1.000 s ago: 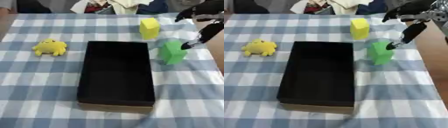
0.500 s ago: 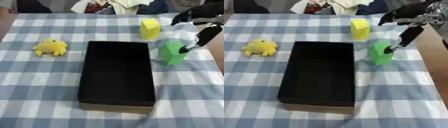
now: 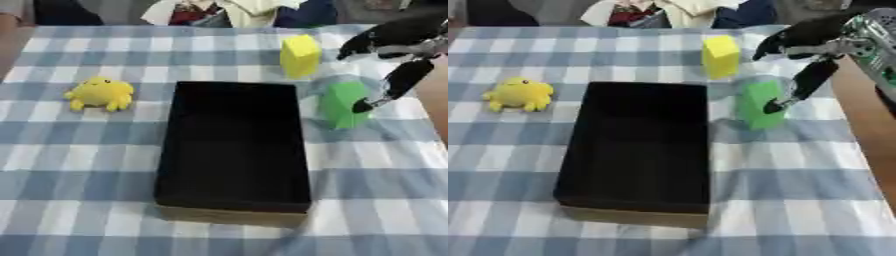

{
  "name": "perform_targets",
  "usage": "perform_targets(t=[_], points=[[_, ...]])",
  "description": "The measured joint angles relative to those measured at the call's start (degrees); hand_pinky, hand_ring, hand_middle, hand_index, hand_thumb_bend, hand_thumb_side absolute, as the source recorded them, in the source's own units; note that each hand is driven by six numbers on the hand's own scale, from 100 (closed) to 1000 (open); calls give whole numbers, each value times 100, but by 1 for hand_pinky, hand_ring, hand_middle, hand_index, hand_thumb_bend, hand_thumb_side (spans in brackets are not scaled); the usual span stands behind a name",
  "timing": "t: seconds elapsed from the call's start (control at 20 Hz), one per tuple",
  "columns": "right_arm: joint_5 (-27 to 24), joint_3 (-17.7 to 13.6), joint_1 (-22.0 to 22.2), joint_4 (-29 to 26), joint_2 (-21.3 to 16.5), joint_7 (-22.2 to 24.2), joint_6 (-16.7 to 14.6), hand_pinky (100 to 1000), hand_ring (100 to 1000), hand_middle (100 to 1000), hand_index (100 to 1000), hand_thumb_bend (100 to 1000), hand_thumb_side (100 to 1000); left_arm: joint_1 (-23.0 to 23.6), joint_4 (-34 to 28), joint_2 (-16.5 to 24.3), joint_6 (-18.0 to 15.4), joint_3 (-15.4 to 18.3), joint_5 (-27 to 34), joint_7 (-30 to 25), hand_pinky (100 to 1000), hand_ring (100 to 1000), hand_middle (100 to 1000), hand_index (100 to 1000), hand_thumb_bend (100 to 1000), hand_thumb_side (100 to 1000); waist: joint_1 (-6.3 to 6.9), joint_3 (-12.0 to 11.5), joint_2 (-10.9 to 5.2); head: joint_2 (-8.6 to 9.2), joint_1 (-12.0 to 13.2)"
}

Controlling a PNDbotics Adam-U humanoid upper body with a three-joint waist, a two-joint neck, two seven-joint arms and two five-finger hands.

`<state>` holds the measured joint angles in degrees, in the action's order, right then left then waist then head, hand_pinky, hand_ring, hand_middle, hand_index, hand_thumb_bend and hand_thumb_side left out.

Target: Pick up objects on the table and place them in the box.

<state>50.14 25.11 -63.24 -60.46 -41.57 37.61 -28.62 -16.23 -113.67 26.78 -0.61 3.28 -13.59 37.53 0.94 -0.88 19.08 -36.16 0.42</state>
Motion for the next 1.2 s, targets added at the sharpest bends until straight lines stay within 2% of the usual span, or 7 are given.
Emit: perform_targets(t=[0.3,0.75,1.05,1.2], points=[[209,-6,-35,304,101,-105,-105,1000,996,952,1000,648,809,0,0,0,0,2,0,-2,578,668,672,835,100,913,17,-17,1,2,-3],[267,-4,-34,575,199,-236,-237,1000,986,925,993,616,791,-1,0,-1,-2,2,0,-25,577,669,672,835,100,909,36,-33,23,2,-7],[267,-3,-30,661,225,-292,-293,1000,976,881,935,538,732,-3,0,-1,4,2,0,-56,577,670,673,834,100,908,35,-34,24,15,-8],[241,-3,-29,713,242,-268,-269,1000,969,866,890,455,694,-4,0,-1,6,3,0,-72,576,670,672,832,100,908,35,-34,24,38,-8]])
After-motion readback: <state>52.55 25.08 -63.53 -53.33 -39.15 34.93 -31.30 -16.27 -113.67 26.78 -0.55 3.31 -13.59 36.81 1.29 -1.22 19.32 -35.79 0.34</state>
